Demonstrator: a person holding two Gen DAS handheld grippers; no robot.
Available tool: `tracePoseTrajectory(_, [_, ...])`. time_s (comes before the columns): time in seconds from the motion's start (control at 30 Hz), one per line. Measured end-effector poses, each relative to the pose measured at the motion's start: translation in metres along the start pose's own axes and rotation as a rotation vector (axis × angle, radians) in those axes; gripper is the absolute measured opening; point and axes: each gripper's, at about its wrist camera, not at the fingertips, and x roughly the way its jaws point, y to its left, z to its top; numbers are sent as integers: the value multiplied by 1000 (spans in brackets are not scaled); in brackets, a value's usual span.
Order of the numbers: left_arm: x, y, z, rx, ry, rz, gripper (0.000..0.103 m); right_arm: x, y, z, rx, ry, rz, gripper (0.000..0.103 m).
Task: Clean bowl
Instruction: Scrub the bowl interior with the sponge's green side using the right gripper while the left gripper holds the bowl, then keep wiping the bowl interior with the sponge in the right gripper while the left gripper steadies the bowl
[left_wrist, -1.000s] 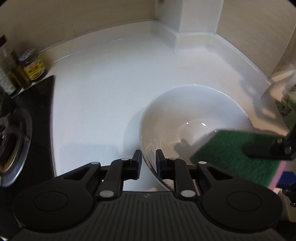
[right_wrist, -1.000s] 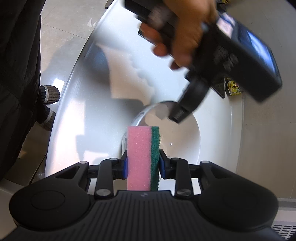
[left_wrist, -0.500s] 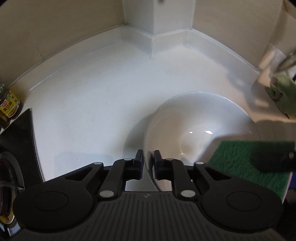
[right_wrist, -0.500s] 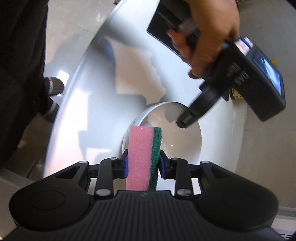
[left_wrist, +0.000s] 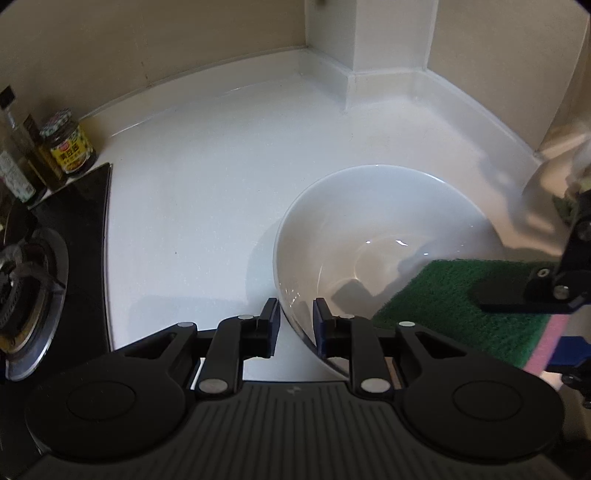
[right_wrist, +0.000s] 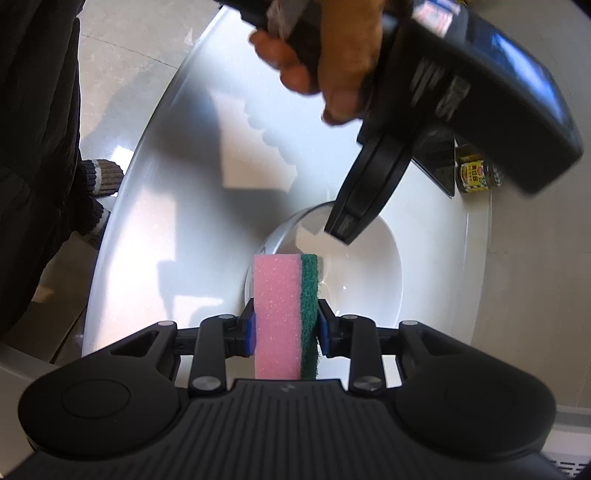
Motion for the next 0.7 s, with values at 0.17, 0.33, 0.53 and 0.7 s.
tracePoseTrajectory(0.17, [13,6,23,105,12,-63,13,-2,-1,-4,-4,-9,21,27])
tracePoseTrajectory(0.33, [17,19,41,97,17,-95,25,1,-4,-7,7,19,20,27])
tracePoseTrajectory(0.53, [-28,4,-2,-65,-8,-51,28,1,-5,-11,48,11,21,28])
tracePoseTrajectory(0.7, [-5,5,-6,-63,-5,-25,27,0,-9,-9,47,12,33,28])
